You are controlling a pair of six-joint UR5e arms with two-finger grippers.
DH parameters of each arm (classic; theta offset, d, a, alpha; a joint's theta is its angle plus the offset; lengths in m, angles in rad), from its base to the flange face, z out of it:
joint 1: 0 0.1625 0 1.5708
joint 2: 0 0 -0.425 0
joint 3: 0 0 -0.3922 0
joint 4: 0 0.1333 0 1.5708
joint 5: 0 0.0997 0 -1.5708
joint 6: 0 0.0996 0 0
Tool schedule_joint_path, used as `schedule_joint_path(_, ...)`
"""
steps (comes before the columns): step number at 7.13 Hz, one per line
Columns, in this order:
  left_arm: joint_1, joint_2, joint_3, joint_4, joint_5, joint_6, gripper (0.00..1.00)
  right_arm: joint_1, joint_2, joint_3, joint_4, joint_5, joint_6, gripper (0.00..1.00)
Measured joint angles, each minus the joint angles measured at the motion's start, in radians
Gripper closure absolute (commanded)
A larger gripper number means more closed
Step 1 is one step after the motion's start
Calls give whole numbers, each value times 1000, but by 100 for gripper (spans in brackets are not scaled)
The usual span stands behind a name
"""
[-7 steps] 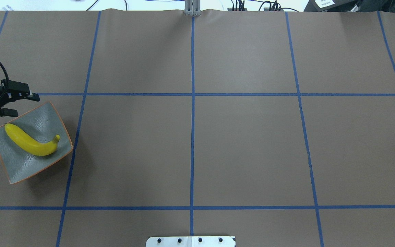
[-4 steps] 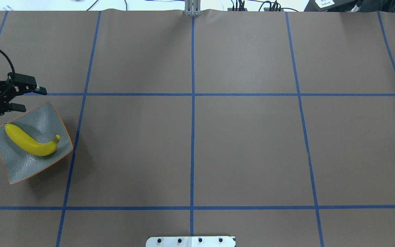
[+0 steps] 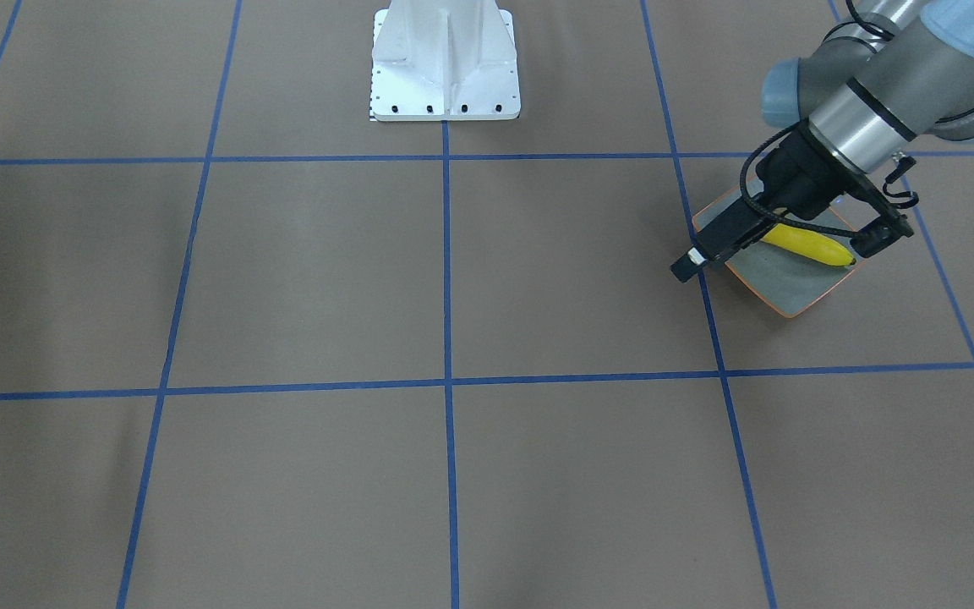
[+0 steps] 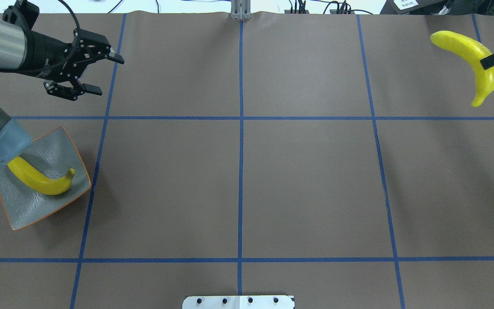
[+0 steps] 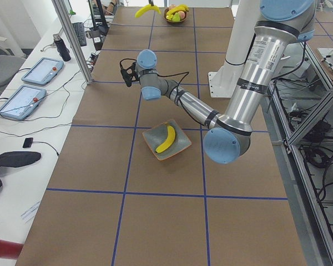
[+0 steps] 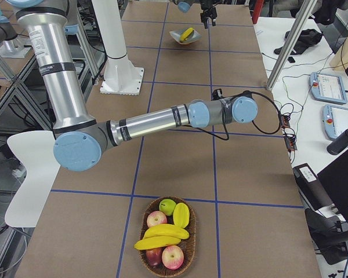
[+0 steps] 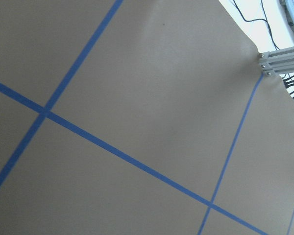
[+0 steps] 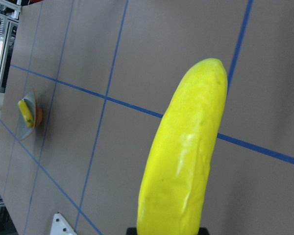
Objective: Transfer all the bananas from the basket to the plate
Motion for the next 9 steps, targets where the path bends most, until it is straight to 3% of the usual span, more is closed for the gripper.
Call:
schedule_joint_path(6,61,-102,22,-1,2,-110,1,-176,270,2,15,-152,324,100)
schedule_joint_path(8,83,-128,24,-4,4,-159,1,-233,356,12,32,-285,476,100)
schedule_joint_path(9,92,-134,24,-5,5,-168,1,-282,374,33,110,-406,599,100)
